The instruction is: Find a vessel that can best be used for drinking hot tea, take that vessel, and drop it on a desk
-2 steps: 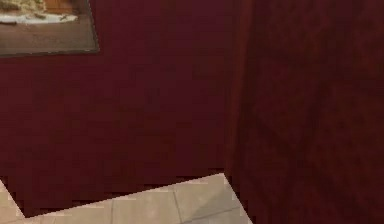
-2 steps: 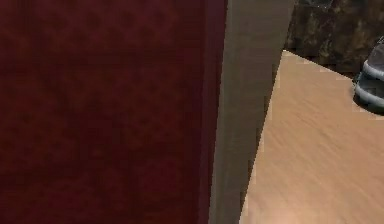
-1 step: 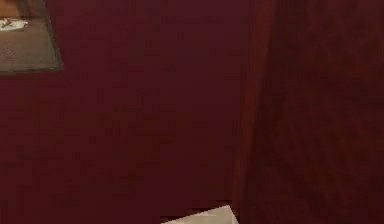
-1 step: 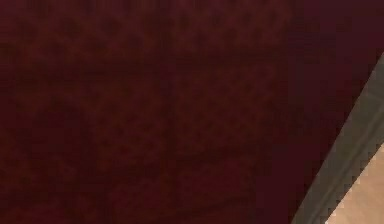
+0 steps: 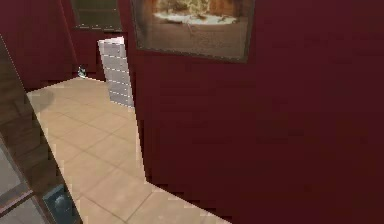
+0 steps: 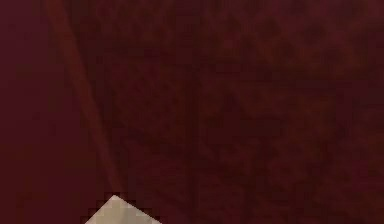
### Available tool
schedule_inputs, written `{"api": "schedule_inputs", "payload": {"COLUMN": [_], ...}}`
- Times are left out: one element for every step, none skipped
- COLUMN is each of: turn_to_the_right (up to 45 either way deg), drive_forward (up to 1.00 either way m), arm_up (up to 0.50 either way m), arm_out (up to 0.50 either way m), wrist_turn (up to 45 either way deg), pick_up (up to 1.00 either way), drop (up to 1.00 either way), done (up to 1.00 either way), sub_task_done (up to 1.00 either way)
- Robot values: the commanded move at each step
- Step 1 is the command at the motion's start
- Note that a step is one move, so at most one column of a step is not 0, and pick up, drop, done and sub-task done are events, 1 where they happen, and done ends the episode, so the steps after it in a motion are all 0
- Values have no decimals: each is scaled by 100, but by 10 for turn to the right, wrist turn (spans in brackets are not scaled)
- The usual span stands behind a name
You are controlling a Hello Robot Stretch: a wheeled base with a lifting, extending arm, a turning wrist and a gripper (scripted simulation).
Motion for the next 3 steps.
{"api": "schedule_inputs", "payload": {"turn_to_the_right": [-60, 0, -360], "drive_forward": [0, 55, 0], "arm_up": [0, 0, 0], "arm_out": [0, 0, 0], "wrist_turn": [0, 0, 0], "pick_up": [0, 0, 0], "drop": [0, 0, 0], "done": [0, 0, 0], "sub_task_done": [0, 0, 0]}}
